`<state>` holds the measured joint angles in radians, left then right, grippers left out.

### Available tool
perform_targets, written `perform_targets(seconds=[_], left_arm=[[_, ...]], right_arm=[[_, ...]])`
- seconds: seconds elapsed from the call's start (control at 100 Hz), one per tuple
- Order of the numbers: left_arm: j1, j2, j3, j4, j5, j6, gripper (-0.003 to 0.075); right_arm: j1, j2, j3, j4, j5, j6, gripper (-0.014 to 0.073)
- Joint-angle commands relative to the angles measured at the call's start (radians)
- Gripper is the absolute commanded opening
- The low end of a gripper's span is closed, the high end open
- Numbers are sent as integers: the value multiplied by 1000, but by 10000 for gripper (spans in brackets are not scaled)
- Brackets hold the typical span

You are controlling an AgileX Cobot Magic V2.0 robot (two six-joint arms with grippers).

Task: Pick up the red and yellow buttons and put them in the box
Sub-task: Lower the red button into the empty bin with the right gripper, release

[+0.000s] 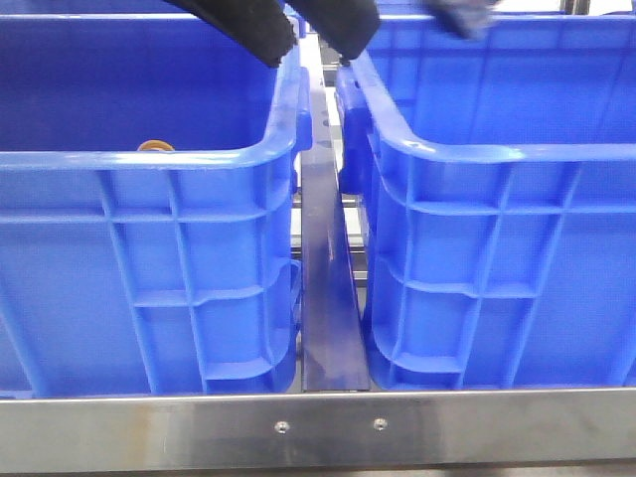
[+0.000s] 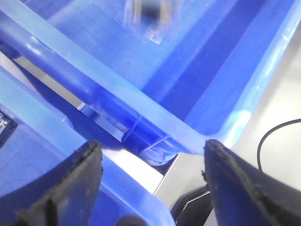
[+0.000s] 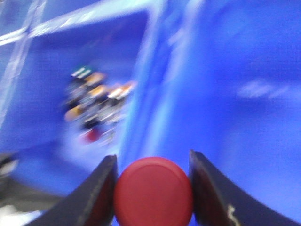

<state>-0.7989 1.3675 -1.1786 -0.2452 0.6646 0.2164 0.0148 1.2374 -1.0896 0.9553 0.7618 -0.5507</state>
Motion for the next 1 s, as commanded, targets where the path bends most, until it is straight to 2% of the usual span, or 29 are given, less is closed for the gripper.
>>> perform_targets(seconds=[0.0, 0.1, 0.3, 0.49, 0.72, 0.99], left_arm=[[-8, -29, -29, -21, -64, -2, 445], [-8, -29, -29, -21, -64, -2, 438], [-8, -29, -29, -21, -64, -2, 438], [-8, -29, -29, -21, -66, -2, 438], [-8, -29, -29, -21, -68, -2, 438], [-8, -29, -29, -21, -68, -2, 438]], right_arm=[[-17, -35, -26, -27, -99, -62, 204], [-17, -33, 9, -84, -210, -90, 203], [-15, -11, 116, -87, -491, -159, 203], [-7, 64, 113, -87, -641, -210, 203], [57, 181, 112, -87, -843, -245, 203], [106, 324, 50, -87, -901, -245, 203]])
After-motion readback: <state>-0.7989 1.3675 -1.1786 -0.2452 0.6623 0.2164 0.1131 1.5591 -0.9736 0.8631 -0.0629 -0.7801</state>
